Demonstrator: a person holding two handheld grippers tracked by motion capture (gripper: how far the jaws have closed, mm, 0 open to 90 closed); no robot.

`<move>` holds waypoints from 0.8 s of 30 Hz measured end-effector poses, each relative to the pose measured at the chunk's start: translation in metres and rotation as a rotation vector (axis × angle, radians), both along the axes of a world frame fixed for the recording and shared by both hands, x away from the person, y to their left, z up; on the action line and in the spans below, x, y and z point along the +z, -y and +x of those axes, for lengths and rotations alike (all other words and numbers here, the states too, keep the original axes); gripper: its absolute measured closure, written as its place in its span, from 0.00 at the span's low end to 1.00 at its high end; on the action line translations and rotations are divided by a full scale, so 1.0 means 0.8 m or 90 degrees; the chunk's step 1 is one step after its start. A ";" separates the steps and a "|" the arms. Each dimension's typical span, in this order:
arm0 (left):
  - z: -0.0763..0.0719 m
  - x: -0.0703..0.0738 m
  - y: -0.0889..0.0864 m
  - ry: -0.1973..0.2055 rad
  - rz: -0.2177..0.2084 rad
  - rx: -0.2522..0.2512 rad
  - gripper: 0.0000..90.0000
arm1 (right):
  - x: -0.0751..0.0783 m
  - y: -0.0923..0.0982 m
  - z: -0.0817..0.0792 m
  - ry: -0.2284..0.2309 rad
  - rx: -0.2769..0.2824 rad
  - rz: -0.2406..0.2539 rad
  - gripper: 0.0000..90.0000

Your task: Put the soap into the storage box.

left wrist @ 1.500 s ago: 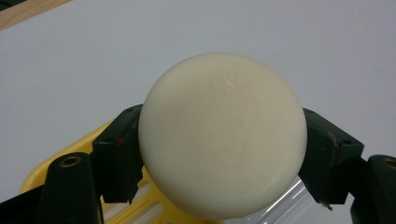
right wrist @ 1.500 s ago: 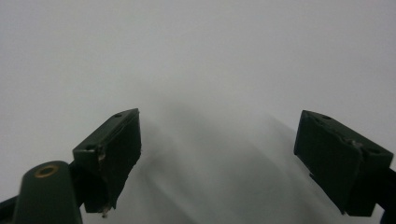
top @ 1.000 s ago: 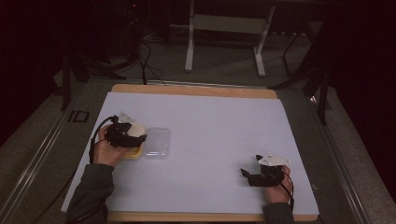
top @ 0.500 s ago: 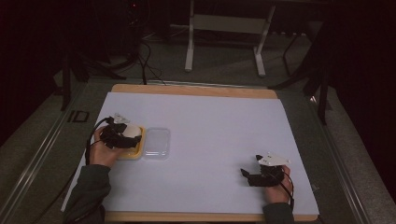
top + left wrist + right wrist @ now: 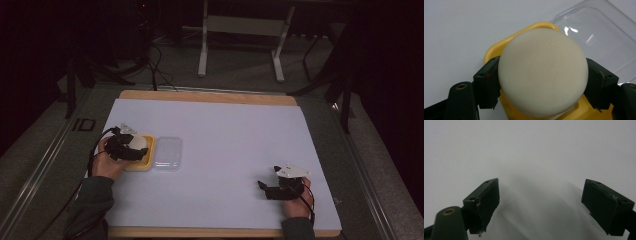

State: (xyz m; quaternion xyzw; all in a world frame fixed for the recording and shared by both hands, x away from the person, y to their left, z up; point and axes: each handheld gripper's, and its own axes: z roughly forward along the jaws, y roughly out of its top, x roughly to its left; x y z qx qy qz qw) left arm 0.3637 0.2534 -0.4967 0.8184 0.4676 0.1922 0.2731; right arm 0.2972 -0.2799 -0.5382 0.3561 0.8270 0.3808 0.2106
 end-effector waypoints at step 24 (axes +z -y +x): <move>0.004 -0.012 0.001 -0.042 -0.015 -0.033 0.28 | 0.000 0.000 0.000 0.000 0.001 -0.001 0.16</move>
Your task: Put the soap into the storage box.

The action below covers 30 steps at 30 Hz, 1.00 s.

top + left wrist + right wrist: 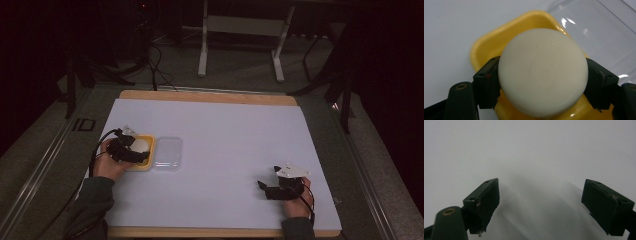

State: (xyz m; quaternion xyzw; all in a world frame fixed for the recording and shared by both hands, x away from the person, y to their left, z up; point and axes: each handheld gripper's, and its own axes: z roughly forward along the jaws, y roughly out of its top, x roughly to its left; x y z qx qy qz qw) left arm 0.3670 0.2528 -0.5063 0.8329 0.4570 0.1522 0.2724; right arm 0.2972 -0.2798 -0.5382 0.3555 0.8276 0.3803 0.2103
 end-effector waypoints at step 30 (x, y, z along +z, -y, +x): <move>-0.002 0.027 0.007 0.039 -0.015 -0.034 0.20 | -0.001 -0.003 0.000 0.000 0.004 -0.015 0.16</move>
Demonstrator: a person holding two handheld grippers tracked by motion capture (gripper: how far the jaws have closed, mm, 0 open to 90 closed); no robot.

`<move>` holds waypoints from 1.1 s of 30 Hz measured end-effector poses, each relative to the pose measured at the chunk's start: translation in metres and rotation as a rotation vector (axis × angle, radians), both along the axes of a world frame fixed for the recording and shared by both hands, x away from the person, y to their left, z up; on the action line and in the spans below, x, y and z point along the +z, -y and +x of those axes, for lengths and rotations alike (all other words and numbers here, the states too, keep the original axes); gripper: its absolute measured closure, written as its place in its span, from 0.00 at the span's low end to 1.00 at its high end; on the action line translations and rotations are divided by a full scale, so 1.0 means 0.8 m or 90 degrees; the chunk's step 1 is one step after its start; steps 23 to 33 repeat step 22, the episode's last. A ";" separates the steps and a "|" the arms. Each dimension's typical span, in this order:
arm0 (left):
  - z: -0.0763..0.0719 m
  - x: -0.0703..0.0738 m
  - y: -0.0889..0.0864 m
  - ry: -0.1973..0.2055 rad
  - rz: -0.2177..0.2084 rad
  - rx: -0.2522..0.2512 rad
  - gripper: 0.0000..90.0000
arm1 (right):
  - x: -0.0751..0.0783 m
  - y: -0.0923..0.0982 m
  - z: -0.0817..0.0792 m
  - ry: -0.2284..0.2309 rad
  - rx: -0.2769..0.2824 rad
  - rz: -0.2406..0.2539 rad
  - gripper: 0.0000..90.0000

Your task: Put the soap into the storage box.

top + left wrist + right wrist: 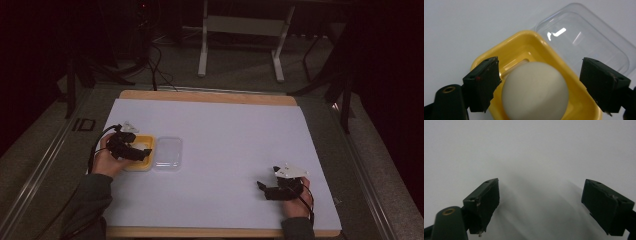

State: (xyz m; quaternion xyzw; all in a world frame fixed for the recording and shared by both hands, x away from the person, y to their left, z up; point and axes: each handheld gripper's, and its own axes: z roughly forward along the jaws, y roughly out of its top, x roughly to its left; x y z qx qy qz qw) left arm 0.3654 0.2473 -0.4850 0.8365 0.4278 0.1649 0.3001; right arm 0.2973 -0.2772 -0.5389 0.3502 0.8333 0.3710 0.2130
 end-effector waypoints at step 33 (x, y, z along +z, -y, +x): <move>-0.038 0.006 0.064 0.039 -0.017 -0.124 0.41 | 0.000 0.000 0.001 -0.001 0.000 0.003 0.16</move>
